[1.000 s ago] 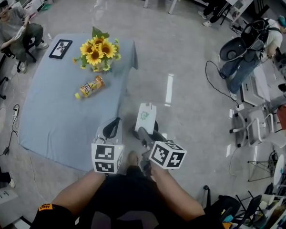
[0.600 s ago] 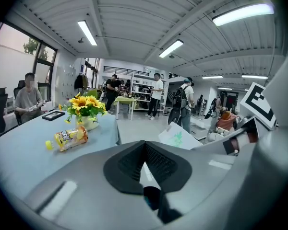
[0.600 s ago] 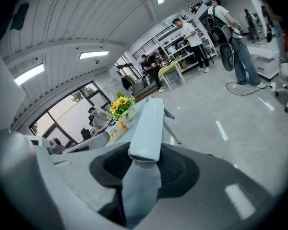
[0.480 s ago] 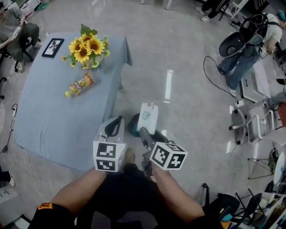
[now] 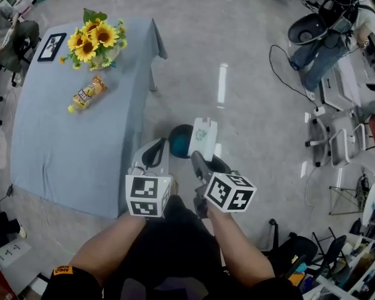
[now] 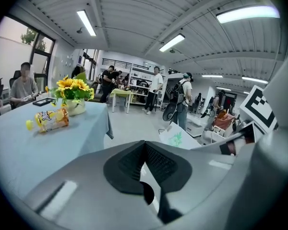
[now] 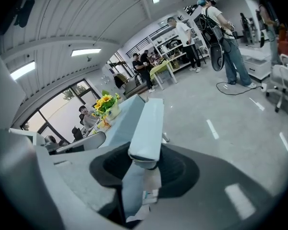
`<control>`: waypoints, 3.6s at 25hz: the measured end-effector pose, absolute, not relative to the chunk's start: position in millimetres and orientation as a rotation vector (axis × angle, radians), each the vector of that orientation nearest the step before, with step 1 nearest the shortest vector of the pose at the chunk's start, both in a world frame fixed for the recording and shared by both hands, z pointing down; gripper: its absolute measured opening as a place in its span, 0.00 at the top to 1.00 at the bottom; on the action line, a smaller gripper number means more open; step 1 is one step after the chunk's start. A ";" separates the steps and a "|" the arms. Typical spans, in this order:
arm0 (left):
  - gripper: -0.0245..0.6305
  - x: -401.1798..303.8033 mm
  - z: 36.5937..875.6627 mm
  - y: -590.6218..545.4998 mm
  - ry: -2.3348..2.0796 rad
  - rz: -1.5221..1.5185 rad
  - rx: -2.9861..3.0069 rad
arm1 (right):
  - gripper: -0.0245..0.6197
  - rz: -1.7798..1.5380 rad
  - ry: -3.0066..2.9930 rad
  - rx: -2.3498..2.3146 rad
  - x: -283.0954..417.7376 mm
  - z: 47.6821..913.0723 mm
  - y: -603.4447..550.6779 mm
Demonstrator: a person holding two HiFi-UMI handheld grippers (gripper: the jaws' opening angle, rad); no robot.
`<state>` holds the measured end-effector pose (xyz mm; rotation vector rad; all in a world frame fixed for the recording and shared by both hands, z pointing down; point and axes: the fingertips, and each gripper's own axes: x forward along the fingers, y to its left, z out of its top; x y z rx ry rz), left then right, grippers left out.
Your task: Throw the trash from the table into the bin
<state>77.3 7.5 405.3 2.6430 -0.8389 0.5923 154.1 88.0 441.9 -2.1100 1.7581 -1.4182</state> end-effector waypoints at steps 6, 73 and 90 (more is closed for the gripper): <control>0.95 91.9 437.7 11.8 -0.824 0.639 2.623 | 0.72 -1.427 1.786 -2.139 164.1 469.2 88.7; 0.95 151.0 832.9 -29.7 -0.760 1.046 2.438 | 0.72 -1.793 1.774 -2.211 203.8 855.5 74.6; 0.95 138.1 925.6 -41.6 -0.724 1.134 2.386 | 0.72 -1.971 1.731 -2.160 190.0 966.4 65.3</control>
